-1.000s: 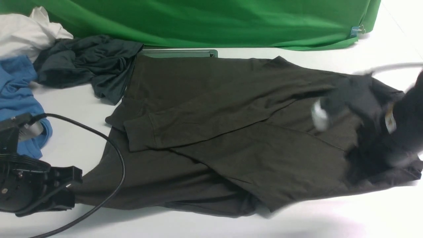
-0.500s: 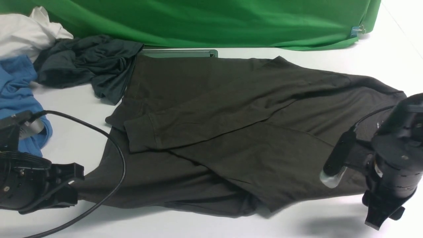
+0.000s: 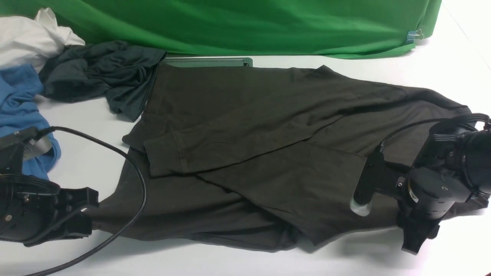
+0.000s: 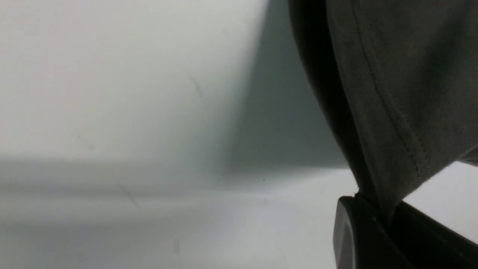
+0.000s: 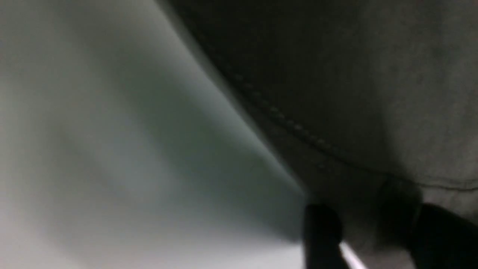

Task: Fold a long-sleeved shirt on a white desktop.
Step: 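Grasp the near edge of the shirt at its hem and shoulder corners, then fold the black garment in half by bringing its near edge over to the far edge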

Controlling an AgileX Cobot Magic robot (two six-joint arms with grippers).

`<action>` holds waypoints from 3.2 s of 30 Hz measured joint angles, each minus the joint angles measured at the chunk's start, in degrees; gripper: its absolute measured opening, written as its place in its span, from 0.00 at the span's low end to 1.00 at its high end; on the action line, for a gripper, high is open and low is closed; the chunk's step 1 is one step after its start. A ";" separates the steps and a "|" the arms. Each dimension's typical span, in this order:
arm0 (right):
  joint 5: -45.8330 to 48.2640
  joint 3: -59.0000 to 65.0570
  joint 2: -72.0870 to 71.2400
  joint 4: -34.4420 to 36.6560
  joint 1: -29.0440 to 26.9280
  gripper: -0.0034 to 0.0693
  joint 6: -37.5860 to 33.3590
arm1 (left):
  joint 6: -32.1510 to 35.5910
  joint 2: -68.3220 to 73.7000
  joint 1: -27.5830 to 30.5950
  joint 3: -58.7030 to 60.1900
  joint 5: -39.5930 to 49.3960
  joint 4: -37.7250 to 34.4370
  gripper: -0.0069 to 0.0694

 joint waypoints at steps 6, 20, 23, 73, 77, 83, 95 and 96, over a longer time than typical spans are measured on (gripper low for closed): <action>1.19 -0.06 -0.02 3.16 0.00 0.10 -1.92 | 0.03 0.00 0.00 0.00 0.00 -0.04 0.14; 7.63 0.12 -18.10 8.21 -5.01 0.09 -7.15 | -1.99 -4.64 0.00 -0.41 1.78 6.09 0.14; 7.52 0.12 -18.87 8.39 -7.71 0.09 -6.69 | -2.74 -4.64 -0.06 -0.41 1.80 6.97 0.14; 11.15 -57.16 25.03 19.70 -18.74 0.16 -1.84 | -4.47 68.77 -6.81 -85.83 12.48 7.84 0.17; 9.44 -57.20 24.76 19.48 -18.80 0.35 2.34 | -6.42 68.86 -6.87 -87.09 9.72 9.69 0.26; 9.80 -57.52 20.89 20.67 -18.21 0.57 1.59 | -3.08 68.86 -6.99 -91.47 13.61 11.44 0.53; 10.93 -53.81 20.55 26.28 -7.48 0.58 -39.69 | 6.32 54.22 -6.08 -84.22 18.94 5.43 0.77; 10.87 -53.16 20.80 26.20 -7.13 0.58 -40.47 | 6.72 52.62 -5.84 -81.40 18.87 5.33 0.77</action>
